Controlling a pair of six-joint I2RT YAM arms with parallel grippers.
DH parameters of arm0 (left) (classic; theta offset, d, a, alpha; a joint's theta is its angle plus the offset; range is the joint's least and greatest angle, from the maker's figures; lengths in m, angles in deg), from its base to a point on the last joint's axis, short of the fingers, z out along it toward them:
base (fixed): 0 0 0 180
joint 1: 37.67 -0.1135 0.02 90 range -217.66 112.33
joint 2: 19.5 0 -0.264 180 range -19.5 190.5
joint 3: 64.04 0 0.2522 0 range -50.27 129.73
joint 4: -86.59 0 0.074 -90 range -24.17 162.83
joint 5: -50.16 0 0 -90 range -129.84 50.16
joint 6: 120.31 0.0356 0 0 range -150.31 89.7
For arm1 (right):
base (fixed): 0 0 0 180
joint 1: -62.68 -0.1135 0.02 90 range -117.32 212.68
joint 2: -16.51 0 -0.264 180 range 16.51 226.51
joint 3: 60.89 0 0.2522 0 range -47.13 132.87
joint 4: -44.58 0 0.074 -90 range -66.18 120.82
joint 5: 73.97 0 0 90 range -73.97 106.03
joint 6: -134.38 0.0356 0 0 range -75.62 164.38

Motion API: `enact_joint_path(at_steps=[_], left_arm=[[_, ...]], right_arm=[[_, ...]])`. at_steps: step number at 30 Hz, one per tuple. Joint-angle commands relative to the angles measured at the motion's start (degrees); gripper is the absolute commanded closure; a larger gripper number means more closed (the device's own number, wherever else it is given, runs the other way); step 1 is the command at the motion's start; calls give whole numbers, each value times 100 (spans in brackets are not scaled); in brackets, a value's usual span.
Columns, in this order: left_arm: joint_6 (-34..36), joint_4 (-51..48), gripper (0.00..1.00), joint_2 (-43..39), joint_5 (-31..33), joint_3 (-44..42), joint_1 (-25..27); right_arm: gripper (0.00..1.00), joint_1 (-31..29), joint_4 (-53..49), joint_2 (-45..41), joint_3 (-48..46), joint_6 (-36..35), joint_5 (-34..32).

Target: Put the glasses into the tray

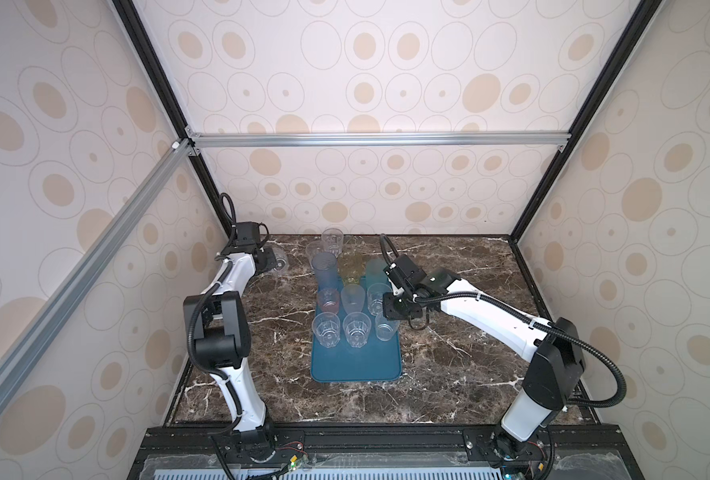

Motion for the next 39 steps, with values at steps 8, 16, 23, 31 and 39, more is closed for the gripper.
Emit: enact_joint_path(at_steps=[8,16,23,31,39], left_arm=[[-385,-303,100,-2014,538,-634,1521],[-1029,-619,100,-2506,551,-724,2744],[-1433,-718,100,-2567,757,-785,3627],[-1764,-752,100,-2570,725,-806,4187],[-1961,-890,85,-2538,529,-470,4597]], right_arm=[[63,-387,280,-28,1213,161,-602],[47,-526,289,93,1849,1,-617],[47,-561,292,277,1937,-32,-836],[60,-566,-292,644,2206,-404,-1974],[89,-578,-637,594,2073,-594,-2688]])
